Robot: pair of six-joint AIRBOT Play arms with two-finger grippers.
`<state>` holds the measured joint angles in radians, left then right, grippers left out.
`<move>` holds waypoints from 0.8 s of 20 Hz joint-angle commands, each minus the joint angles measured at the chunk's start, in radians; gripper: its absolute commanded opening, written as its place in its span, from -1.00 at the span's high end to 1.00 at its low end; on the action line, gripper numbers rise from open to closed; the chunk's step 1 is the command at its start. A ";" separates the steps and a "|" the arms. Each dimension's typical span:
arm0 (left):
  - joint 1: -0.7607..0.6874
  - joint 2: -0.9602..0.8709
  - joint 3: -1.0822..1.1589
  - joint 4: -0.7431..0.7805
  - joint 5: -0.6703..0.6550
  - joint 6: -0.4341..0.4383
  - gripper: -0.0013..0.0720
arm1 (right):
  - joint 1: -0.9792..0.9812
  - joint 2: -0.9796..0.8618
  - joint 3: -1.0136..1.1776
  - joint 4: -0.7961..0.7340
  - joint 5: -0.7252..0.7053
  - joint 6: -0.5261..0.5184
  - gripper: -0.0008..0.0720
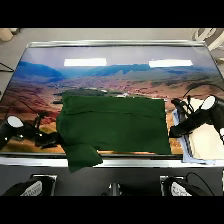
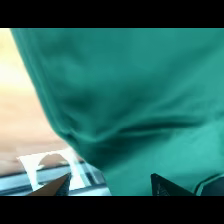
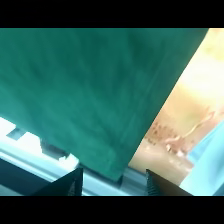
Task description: Fold the shirts.
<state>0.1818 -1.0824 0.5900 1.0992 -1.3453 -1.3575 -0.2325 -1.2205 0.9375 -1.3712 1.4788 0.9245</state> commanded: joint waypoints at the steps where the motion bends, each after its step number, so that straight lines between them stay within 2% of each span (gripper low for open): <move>1: -0.038 0.043 -0.098 -0.041 0.025 0.011 -0.69 | -0.002 0.037 -0.063 -0.035 -0.030 -0.009 -0.10; 3: -0.080 0.043 -0.120 -0.078 0.060 0.004 -0.69 | -0.002 0.037 -0.078 -0.035 -0.038 -0.008 -0.10; 5: -0.130 0.043 -0.139 -0.102 0.099 -0.016 -0.69 | -0.002 0.037 -0.097 -0.035 -0.032 -0.008 -0.26; 7: -0.176 0.043 -0.158 -0.102 0.147 -0.049 -0.67 | -0.002 0.037 -0.118 -0.035 -0.032 -0.008 -0.27; 9: -0.196 0.043 -0.162 -0.101 0.191 -0.056 0.11 | -0.002 0.037 -0.150 -0.033 -0.031 -0.008 -0.32; 10: -0.195 0.043 -0.162 -0.102 0.209 -0.056 0.28 | -0.002 0.037 -0.170 -0.026 -0.031 -0.008 -0.38; 11: -0.195 0.043 -0.162 -0.101 0.219 -0.056 0.32 | -0.002 0.037 -0.192 -0.021 -0.032 -0.009 -0.50; 12: -0.195 0.043 -0.162 -0.101 0.220 -0.056 0.68 | -0.002 0.037 -0.212 -0.020 -0.035 -0.010 -0.57; 13: -0.195 0.043 -0.162 -0.101 0.220 -0.054 0.88 | -0.002 0.037 -0.235 -0.020 -0.043 -0.010 -0.58; 16: -0.195 0.047 -0.149 -0.100 0.157 -0.009 0.89 | -0.002 0.037 -0.269 -0.020 -0.064 -0.010 -0.59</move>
<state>-0.0086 -1.0382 0.4335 1.0000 -1.1549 -1.4017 -0.2348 -1.1839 0.7052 -1.3945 1.4296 0.9154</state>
